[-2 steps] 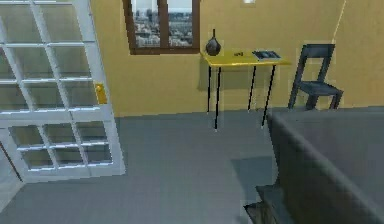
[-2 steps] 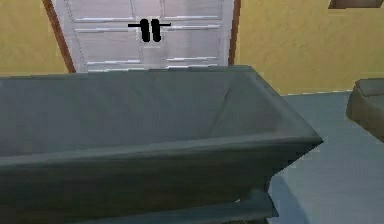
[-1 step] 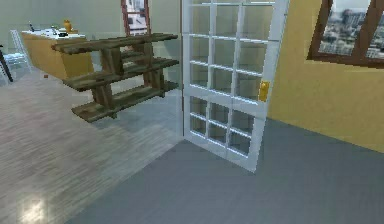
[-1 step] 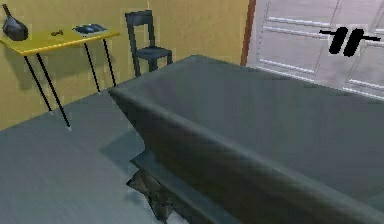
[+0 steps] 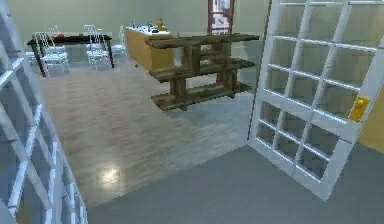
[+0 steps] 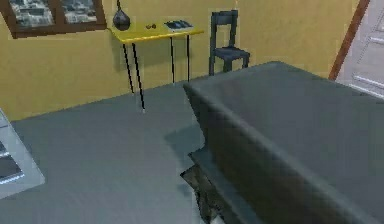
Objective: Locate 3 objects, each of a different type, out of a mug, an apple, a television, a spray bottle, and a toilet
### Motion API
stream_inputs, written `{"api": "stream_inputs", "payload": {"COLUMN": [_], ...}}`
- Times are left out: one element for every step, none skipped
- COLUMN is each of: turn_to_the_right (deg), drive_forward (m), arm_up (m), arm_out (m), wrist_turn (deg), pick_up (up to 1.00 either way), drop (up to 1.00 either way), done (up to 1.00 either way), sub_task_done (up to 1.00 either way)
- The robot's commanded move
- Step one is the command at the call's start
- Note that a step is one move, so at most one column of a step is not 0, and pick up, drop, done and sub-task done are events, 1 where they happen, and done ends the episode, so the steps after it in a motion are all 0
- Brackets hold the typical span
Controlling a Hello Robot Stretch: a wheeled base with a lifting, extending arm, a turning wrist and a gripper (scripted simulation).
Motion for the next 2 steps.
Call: {"api": "stream_inputs", "payload": {"turn_to_the_right": [0.0, -27.0], "drive_forward": [0.35, 0.00], "arm_up": [0.00, 0.00], "arm_out": [0.00, 0.00], "wrist_turn": [0.0, 0.0], "pick_up": [0.00, 0.00], "drop": [0.00, 0.00], "done": [0.00, 0.00], "sub_task_done": [0.00, 0.00]}}
